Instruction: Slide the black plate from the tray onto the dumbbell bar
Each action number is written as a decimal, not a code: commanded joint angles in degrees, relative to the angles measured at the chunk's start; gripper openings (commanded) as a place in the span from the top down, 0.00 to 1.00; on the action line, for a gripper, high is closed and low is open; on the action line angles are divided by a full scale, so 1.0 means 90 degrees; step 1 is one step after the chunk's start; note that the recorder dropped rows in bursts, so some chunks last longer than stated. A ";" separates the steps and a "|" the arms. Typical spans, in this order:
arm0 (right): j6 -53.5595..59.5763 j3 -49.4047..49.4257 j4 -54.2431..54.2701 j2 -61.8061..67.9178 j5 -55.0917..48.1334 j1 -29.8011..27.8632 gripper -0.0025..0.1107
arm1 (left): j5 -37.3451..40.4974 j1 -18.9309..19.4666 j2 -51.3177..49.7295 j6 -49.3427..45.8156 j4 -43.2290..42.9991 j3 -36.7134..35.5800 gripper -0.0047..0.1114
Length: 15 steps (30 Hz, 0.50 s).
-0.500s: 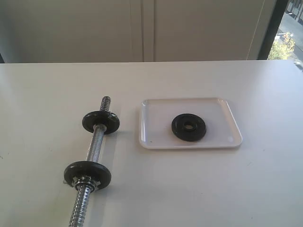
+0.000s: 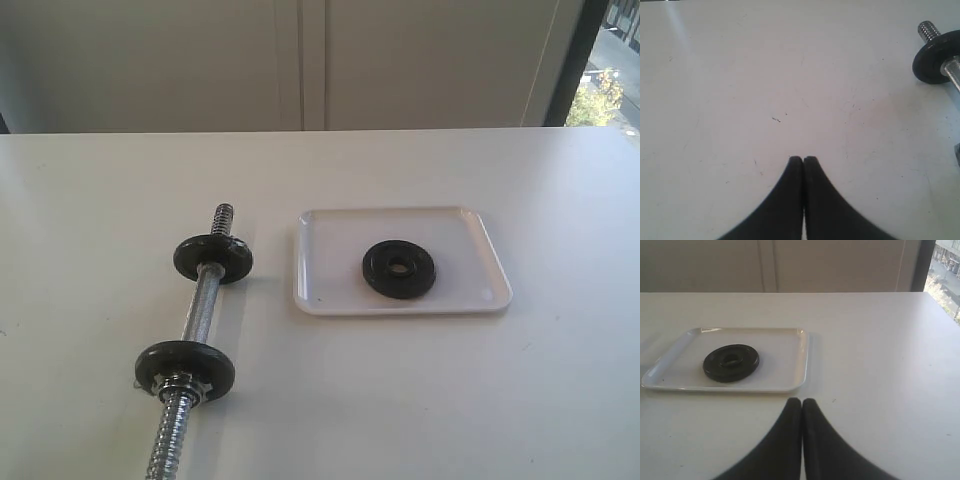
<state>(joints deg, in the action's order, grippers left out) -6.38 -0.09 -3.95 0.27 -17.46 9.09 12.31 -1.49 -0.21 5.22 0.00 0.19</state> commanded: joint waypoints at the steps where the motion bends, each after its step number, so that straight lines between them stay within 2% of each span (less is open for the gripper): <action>1: 0.0011 0.0010 -0.0040 -0.0030 0.0092 0.0055 0.98 | -0.0145 0.0012 0.0024 -0.0011 0.0036 -0.0021 0.96; 4: 0.0011 0.0010 -0.0040 -0.0030 0.0092 0.0112 0.98 | -0.0631 0.0012 0.0024 -0.0011 0.0036 -0.0021 0.96; 10: 0.0011 0.0010 -0.0040 -0.0030 0.0092 0.0124 0.98 | -0.2753 0.0012 0.0024 -0.0011 0.0036 -0.0021 0.96; 15: 0.0011 0.0010 -0.0040 -0.0030 0.0092 0.0124 0.98 | -0.4080 0.0012 0.0024 -0.0011 0.0036 -0.0021 0.96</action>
<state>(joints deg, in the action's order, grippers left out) -6.38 -0.09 -3.95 0.27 -17.46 9.97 -16.94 -1.49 -0.21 5.22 0.00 0.19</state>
